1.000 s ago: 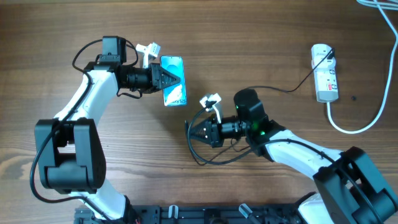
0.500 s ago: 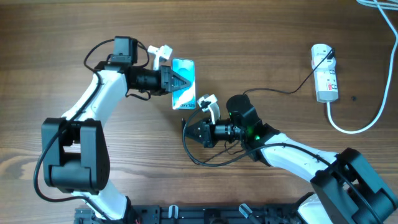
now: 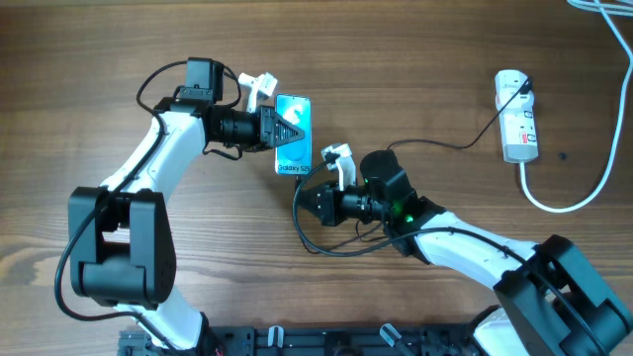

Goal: Plug charger to phone and switch on socket
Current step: 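Raise the connector and bring it under the phone's bottom port, then align the connector tip with the phone's port, left gripper holding phone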

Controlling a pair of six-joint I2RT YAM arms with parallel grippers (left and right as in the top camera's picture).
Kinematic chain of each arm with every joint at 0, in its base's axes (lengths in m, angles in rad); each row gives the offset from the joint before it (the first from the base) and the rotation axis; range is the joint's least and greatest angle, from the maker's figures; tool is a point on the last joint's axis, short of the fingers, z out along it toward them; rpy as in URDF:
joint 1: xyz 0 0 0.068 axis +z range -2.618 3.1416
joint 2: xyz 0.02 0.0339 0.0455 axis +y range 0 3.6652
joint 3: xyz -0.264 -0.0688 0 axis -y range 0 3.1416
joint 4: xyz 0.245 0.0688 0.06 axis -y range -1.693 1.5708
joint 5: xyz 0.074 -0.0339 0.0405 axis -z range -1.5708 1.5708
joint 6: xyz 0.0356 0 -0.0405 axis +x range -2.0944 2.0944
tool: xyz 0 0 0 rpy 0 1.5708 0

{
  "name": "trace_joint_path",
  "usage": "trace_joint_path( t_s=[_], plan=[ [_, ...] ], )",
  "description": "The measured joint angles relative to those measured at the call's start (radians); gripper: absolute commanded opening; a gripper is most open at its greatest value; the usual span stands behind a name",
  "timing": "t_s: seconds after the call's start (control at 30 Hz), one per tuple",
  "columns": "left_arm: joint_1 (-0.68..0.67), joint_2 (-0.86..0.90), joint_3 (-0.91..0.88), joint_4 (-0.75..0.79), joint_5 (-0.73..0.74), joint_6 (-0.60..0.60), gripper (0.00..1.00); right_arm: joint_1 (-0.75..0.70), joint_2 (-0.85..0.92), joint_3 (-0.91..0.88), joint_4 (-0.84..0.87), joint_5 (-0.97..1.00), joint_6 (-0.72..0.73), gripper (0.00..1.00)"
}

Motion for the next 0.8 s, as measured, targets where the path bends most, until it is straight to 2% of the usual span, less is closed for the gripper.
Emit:
trace_joint_path(
  t_s=[0.4,0.8],
  plan=[
    [0.0,0.0,0.0,0.005,0.0,-0.008,0.04,0.008,0.0,0.0,0.0,-0.005,0.091,0.04],
    [-0.004,0.0,0.0,0.018,0.0,0.014,0.04,0.043,0.0,0.0,0.0,0.007,0.097,0.04]
  ],
)
